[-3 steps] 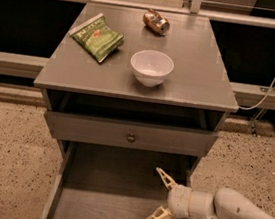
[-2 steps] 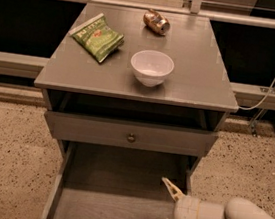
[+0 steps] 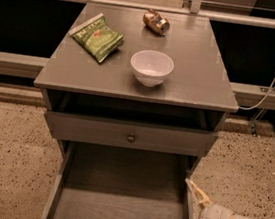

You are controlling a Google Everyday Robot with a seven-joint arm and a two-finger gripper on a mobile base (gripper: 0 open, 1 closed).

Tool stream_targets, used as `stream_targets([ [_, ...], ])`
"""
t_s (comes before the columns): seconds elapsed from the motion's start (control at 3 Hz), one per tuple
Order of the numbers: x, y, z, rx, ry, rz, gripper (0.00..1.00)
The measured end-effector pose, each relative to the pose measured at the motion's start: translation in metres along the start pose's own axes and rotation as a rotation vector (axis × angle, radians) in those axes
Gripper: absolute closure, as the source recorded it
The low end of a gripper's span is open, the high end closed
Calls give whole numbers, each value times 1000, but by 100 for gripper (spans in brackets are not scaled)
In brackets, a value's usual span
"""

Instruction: Pick orange from middle drawer and place on counter

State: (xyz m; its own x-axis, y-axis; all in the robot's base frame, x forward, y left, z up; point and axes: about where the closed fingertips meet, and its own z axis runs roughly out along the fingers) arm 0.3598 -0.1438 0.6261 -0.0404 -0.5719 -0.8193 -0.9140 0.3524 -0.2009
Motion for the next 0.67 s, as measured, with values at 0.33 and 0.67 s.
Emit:
stream_targets([
  [0.33, 0, 0, 0, 0, 0, 0, 0],
  [0.67, -27, -26, -43, 10, 64, -96, 0],
])
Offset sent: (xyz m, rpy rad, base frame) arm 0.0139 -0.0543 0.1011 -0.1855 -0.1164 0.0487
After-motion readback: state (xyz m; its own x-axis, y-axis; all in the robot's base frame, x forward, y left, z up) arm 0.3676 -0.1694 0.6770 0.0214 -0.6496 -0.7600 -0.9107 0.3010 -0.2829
